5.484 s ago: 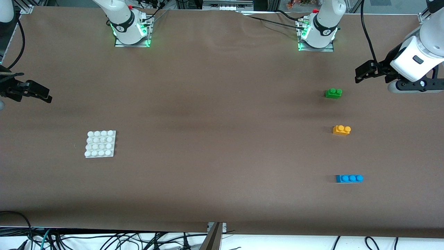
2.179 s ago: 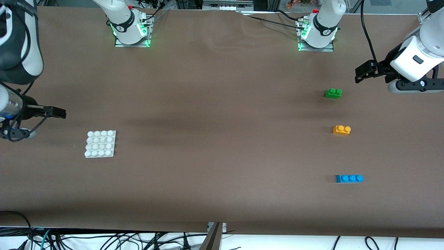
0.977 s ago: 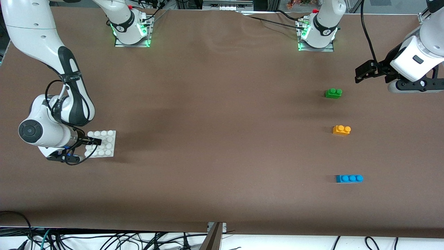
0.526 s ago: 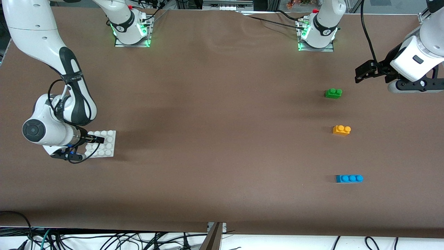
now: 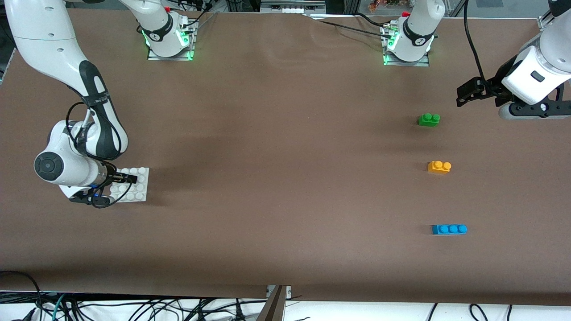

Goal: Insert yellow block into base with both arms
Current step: 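Slide the white base plate with the right gripper toward the table middle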

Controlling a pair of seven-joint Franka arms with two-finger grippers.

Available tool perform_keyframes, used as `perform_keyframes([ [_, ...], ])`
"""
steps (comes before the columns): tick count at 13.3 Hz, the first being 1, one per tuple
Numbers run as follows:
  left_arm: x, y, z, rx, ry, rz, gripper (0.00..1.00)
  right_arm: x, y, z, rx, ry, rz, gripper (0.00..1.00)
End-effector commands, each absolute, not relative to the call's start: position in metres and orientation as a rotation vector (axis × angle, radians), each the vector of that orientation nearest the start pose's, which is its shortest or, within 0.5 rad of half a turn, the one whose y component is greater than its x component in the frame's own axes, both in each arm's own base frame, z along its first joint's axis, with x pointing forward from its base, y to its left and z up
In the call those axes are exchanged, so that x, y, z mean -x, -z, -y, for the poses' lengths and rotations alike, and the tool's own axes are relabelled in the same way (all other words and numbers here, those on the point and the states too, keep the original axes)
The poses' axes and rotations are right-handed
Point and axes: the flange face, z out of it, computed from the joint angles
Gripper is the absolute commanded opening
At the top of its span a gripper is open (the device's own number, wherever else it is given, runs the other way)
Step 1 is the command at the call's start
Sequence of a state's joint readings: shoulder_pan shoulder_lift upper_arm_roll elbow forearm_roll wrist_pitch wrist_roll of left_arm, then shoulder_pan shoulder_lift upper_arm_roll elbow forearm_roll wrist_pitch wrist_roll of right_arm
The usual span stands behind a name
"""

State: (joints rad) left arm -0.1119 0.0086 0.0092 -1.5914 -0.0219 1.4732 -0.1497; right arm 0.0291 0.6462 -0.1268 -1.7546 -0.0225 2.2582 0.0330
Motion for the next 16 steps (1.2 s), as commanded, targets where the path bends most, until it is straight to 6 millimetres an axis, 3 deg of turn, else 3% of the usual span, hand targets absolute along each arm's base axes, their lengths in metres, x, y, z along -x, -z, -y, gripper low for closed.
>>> perform_keyframes([
  [1, -0.542, -0.609, 0.06, 3.159, -0.191, 0.077, 1.0, -0.642, -0.186, 0.058, 3.212, -0.211, -0.077, 1.0],
  [8, -0.542, -0.609, 0.06, 3.159, -0.191, 0.077, 1.0, -0.643, -0.162, 0.051, 3.214, -0.162, 0.034, 1.0],
  [11, -0.542, -0.609, 0.06, 3.159, -0.191, 0.082, 1.0, -0.646, -0.159, 0.034, 3.2, -0.137, 0.052, 1.0],
  [16, -0.542, -0.609, 0.061, 3.159, -0.191, 0.077, 1.0, -0.65, -0.145, -0.019, 3.142, -0.081, 0.092, 1.0],
])
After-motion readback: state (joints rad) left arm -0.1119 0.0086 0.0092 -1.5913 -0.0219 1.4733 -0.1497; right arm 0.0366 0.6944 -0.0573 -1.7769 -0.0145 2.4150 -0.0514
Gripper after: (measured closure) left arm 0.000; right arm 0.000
